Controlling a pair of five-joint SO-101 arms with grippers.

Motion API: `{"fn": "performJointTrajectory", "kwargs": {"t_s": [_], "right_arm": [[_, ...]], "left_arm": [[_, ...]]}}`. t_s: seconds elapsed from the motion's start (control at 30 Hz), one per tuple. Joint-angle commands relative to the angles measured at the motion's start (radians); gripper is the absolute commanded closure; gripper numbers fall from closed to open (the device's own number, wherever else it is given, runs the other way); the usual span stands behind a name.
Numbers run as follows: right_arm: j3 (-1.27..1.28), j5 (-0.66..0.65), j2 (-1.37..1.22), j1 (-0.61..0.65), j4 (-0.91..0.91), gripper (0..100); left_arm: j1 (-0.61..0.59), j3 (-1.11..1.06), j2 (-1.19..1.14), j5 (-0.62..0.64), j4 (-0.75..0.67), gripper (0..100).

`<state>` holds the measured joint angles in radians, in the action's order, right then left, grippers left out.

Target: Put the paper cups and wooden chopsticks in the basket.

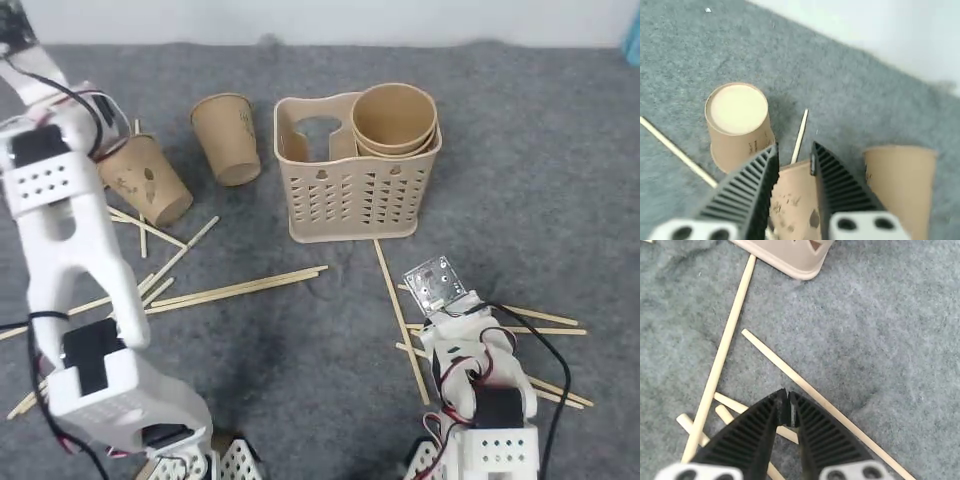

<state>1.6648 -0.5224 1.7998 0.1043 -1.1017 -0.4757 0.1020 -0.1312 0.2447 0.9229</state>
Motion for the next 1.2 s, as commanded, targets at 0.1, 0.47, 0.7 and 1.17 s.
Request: {"fn": "performJointTrajectory", "kwargs": {"t_s": [0.1, 0.47, 0.7, 1.17], "right_arm": [[0.018, -0.012, 0.015, 0.002, 0.013, 99.0], [0.018, -0.014, 0.015, 0.002, 0.015, 99.0], [0.018, -0.015, 0.015, 0.002, 0.015, 99.0], [0.018, -0.015, 0.015, 0.002, 0.013, 99.0]], "left_arm": [[0.006, 0.027, -0.046, 0.043, -0.091, 88], [-0.005, 0.306, -0.364, 0.044, -0.021, 88], [-0.003, 0.452, -0.499, 0.092, 0.057, 88], [0.046, 0.573, -0.605, 0.094, 0.285, 88]]}}
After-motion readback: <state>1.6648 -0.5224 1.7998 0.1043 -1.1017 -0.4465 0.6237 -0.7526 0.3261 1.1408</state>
